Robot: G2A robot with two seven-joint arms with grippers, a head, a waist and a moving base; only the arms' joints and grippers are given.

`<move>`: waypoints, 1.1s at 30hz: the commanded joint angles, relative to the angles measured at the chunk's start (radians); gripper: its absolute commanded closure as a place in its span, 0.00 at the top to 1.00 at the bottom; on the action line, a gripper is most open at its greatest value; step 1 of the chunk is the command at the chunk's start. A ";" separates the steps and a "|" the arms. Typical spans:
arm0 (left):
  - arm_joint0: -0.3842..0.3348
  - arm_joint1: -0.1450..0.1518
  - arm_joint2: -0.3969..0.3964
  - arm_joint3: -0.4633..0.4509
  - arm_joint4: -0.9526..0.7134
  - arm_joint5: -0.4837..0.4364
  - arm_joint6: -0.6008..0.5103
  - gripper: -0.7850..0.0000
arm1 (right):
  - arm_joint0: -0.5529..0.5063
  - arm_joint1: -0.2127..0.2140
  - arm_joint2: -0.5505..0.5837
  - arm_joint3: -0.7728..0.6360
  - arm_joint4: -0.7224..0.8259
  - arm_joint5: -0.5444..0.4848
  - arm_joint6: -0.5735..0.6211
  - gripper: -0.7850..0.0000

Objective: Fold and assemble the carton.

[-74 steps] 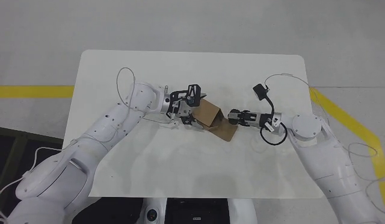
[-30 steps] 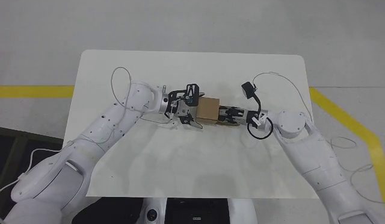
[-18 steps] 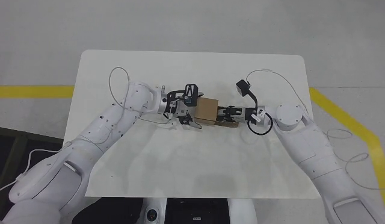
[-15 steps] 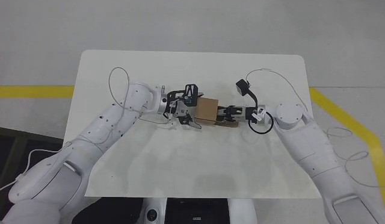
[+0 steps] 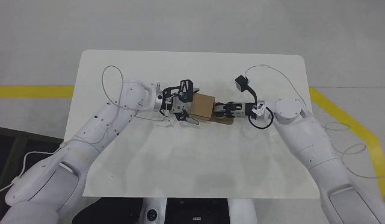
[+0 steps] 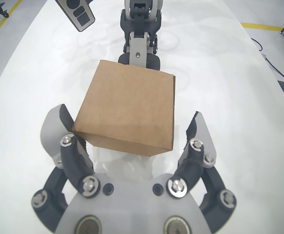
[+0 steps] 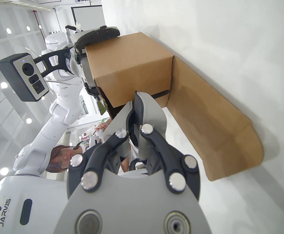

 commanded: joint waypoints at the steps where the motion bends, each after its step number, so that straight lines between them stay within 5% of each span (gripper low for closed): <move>1: 0.009 0.004 0.000 0.001 -0.002 0.000 -0.008 1.00 | 0.007 -0.004 -0.005 0.009 0.002 -0.002 -0.001 0.00; 16: 0.035 0.052 -0.099 -0.010 -0.006 0.000 -0.018 1.00 | 0.047 -0.032 -0.032 0.074 0.013 -0.029 0.002 0.00; 22: 0.032 0.047 -0.081 -0.052 -0.018 0.000 -0.023 1.00 | 0.061 -0.039 -0.032 0.090 0.011 -0.036 0.004 0.00; 33: 0.008 0.016 -0.044 0.004 -0.023 0.000 -0.036 1.00 | 0.068 -0.051 -0.039 0.107 0.013 -0.044 0.012 0.00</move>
